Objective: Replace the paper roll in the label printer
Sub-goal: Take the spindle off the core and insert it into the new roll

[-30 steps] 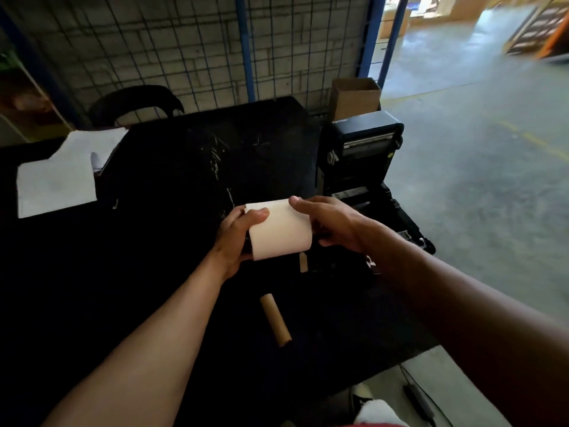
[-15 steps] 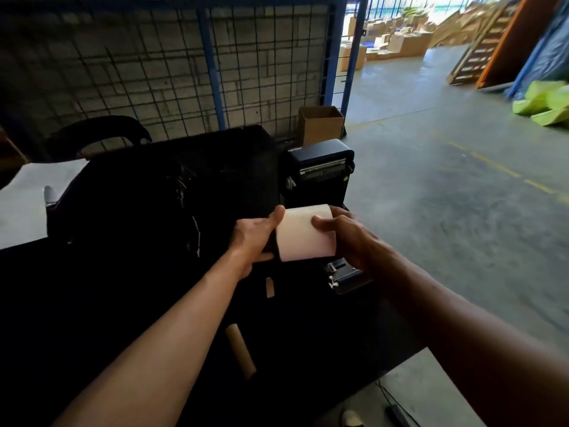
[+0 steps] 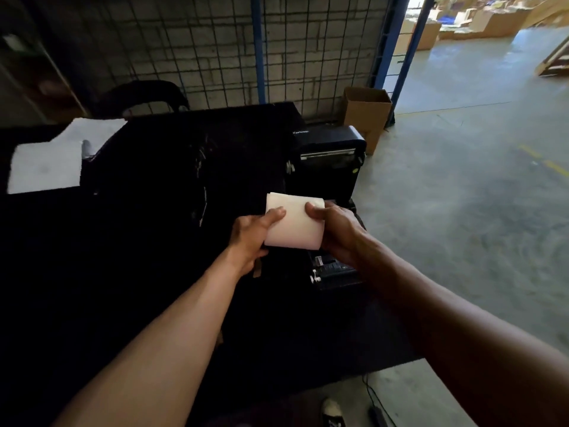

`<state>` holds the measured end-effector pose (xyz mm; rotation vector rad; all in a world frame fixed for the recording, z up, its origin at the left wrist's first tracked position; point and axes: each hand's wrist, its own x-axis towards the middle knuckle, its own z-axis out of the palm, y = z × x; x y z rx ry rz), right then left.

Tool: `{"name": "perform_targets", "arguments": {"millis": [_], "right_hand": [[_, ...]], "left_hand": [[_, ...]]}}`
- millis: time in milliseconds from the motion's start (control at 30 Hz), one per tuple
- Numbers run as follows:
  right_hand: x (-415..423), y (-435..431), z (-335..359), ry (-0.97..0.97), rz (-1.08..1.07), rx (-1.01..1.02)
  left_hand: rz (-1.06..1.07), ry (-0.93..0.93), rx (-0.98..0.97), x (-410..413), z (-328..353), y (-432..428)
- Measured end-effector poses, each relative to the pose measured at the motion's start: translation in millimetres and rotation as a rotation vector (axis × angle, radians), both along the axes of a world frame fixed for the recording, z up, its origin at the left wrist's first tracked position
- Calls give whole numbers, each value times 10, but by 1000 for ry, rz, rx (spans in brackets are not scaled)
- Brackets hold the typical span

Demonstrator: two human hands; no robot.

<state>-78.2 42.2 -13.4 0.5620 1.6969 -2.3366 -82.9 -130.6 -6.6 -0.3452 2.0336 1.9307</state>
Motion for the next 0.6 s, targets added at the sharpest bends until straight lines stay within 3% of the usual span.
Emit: {"name": "perform_targets", "arguments": {"millis": [233, 467, 600], "right_hand": [[128, -419, 31, -22, 209, 11], [457, -1150, -125, -31, 229, 48], [626, -1426, -190, -15, 291, 11]], "left_hand": [[331, 42, -24, 356, -58, -189], [413, -43, -28, 633, -90, -840], [455, -16, 75, 811, -227, -1212]]}}
